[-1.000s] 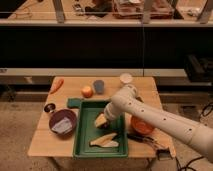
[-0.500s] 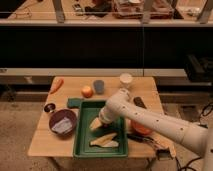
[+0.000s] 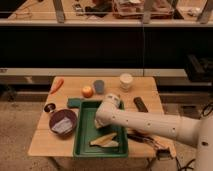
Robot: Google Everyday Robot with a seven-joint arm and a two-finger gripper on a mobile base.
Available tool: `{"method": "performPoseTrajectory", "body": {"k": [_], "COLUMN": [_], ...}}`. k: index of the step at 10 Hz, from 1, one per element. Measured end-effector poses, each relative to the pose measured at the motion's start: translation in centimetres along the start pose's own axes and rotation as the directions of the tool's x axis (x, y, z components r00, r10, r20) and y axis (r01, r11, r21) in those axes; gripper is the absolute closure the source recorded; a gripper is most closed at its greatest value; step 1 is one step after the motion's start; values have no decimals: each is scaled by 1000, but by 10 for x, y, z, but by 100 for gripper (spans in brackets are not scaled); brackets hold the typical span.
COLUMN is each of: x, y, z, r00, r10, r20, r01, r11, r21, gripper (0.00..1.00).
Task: Place grapes in paper cup
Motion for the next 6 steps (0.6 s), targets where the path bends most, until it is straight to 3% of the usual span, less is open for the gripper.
{"method": "performPoseTrajectory", "body": {"k": [1, 2, 6], "x": [3, 5, 28], "y": [3, 6, 23], "z": [-4, -10, -62], "r00": [1000, 999, 988], "r10": [5, 14, 42], "r20": [-19, -34, -148], "r01": [-5, -14, -33], "r11": [1000, 1000, 998], "r21": [-6, -3, 62], "gripper": [96, 99, 100]}}
